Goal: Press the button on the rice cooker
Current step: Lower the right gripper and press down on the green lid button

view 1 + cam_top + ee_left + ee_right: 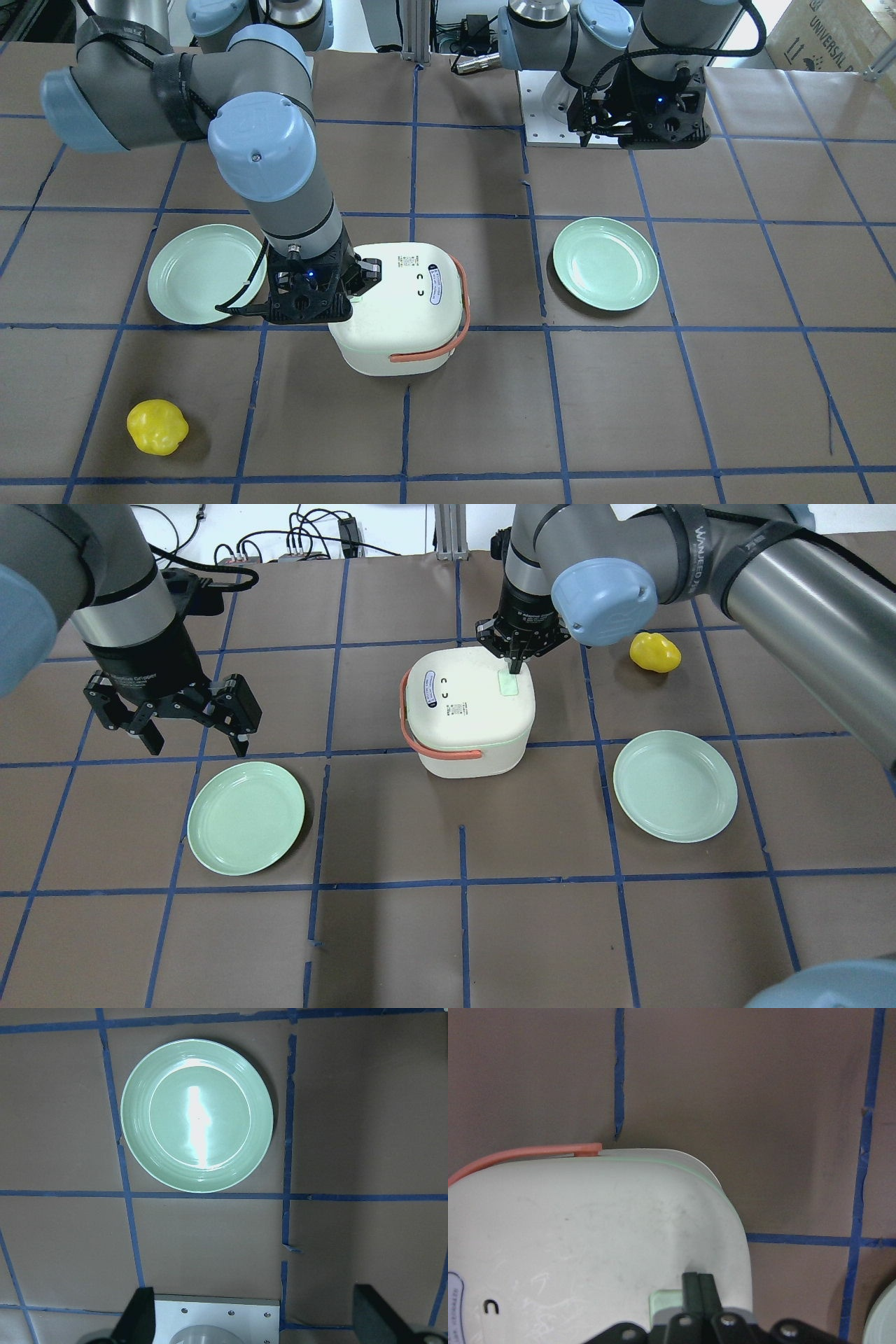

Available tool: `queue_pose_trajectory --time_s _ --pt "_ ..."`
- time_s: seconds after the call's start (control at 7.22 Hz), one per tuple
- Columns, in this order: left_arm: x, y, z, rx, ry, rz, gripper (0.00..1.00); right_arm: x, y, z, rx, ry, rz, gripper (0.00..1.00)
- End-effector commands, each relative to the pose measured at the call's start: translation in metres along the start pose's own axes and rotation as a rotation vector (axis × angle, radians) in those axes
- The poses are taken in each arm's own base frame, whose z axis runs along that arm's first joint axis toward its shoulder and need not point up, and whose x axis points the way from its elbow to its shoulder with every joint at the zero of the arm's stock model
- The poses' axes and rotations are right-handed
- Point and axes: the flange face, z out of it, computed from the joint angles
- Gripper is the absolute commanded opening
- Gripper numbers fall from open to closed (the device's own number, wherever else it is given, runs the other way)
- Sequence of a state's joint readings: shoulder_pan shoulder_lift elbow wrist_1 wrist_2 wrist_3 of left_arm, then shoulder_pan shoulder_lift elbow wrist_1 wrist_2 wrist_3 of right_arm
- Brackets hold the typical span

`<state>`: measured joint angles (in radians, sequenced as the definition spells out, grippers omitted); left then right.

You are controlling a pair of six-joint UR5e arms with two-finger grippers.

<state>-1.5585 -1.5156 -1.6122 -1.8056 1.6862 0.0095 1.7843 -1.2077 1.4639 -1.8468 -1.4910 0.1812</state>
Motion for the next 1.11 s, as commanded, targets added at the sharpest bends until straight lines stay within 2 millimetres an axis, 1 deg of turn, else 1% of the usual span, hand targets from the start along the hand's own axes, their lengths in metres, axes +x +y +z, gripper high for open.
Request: queue_pose_trajectory --time_s 0.0,0.28,0.55,0.69,0.83,0.97 --pt "0.0 0.0 0.0 0.0 0.0 0.0 1.0 -0.001 0.002 0.002 -0.005 0.001 -0.001 0.08" --pt "0.0 0.0 0.0 0.0 0.0 0.0 1.0 -0.002 0.003 0.002 -0.006 0.003 -0.001 0.09" --pt "0.0 0.0 0.0 0.0 -0.001 0.0 1.0 -0.018 0.008 0.007 -0.012 0.005 -0.02 0.09" --pt "0.0 0.0 0.0 0.0 0.0 0.0 1.0 -0.019 0.006 0.014 -0.021 0.007 -0.021 0.09" --pt "0.0 0.0 0.0 0.0 -0.001 0.001 1.0 -0.019 0.005 0.014 -0.017 0.006 -0.023 0.09" --pt "0.0 0.0 0.0 -0.001 0.0 0.0 1.0 -0.02 0.001 0.006 -0.002 0.003 -0.023 0.12"
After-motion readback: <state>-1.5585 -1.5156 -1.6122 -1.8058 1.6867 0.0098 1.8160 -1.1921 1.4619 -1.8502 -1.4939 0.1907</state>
